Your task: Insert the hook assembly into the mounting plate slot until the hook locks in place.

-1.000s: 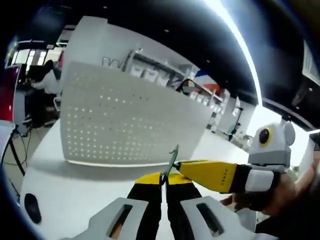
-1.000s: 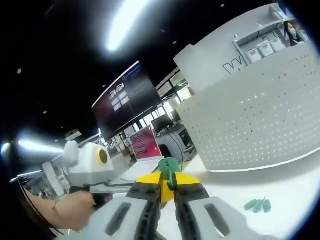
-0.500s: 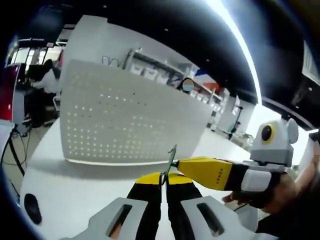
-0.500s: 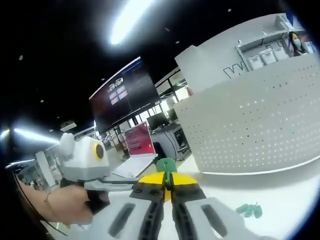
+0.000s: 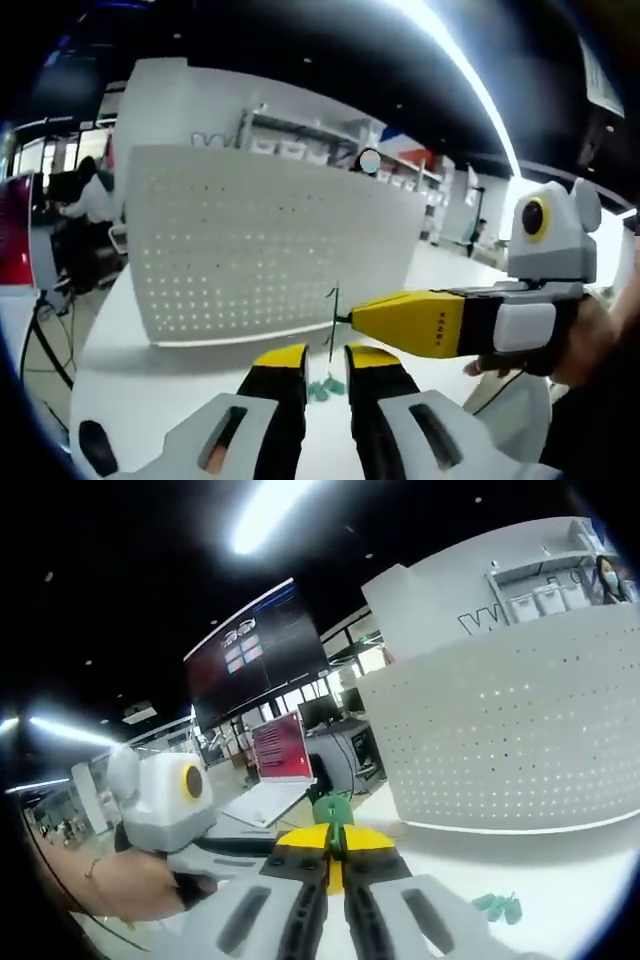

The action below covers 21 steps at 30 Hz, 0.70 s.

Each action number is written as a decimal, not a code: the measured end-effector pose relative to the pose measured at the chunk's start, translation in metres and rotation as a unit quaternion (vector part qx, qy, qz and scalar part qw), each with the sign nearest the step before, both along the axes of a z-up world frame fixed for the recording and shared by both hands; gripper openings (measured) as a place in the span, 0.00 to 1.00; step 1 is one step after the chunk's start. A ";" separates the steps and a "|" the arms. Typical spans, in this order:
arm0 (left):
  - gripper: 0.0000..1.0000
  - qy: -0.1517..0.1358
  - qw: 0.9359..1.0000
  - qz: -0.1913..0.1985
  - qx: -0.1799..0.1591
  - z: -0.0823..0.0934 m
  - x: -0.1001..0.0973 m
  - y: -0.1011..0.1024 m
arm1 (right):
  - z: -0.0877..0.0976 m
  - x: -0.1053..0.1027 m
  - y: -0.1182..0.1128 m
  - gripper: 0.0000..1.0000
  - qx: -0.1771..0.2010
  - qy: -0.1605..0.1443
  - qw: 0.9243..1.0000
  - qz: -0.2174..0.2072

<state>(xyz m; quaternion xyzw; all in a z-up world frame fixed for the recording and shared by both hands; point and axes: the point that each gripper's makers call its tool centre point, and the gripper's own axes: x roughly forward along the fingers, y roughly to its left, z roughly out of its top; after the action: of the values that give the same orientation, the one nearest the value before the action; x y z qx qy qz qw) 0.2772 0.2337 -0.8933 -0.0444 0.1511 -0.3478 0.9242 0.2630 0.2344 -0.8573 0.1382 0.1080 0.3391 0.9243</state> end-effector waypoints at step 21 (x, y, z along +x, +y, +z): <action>0.76 -0.019 1.000 -0.012 -0.021 -0.002 -0.005 0.005 | -0.005 0.015 -0.010 0.00 -0.028 -0.007 0.999 -0.014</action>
<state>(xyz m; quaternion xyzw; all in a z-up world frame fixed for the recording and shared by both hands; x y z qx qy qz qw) 0.2726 0.2383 -0.8949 -0.0556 0.1263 -0.3628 0.9216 0.2780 0.2248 -0.8621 0.1110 0.1094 0.3239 0.9332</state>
